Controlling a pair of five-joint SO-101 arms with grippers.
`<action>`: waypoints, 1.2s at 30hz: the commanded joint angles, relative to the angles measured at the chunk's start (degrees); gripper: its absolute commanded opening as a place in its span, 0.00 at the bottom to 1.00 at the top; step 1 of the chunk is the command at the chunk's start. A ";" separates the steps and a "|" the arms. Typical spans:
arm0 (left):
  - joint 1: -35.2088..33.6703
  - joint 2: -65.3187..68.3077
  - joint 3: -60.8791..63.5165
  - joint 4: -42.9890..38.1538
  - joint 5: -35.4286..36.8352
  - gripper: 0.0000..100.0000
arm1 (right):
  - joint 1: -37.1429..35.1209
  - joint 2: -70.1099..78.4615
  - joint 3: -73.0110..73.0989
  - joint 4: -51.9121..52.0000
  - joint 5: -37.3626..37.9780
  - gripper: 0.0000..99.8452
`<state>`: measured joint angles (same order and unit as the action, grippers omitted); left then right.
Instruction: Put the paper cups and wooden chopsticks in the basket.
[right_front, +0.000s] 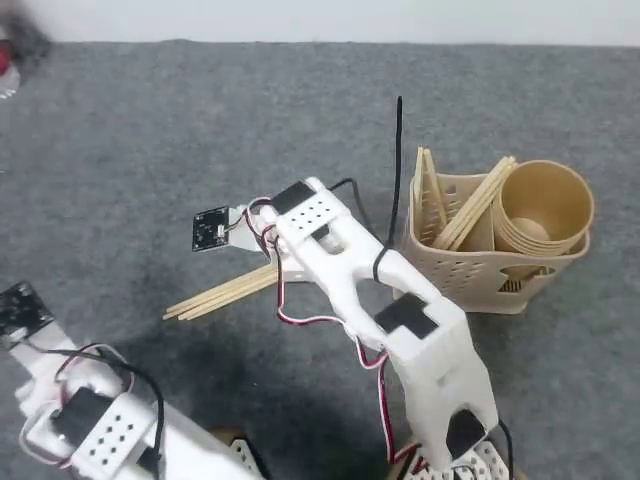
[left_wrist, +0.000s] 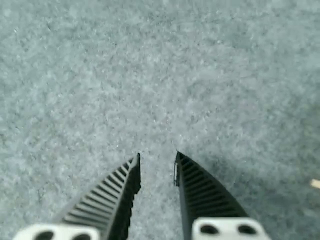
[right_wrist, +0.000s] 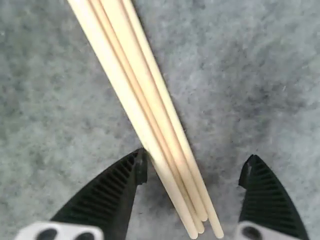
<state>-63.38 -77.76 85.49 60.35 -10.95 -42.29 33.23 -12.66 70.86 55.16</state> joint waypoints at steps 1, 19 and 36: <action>-0.26 -1.58 -0.04 0.18 -0.53 0.11 | 1.45 1.01 -5.98 0.92 0.97 0.29; 2.20 -1.58 0.40 0.18 -0.53 0.11 | 1.01 6.11 -10.55 11.65 11.34 0.07; 2.29 -1.58 0.48 0.18 -0.53 0.11 | 1.01 6.20 -12.84 13.32 11.34 0.09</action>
<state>-61.27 -78.81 86.20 60.35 -10.95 -41.67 40.62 -23.30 83.52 65.80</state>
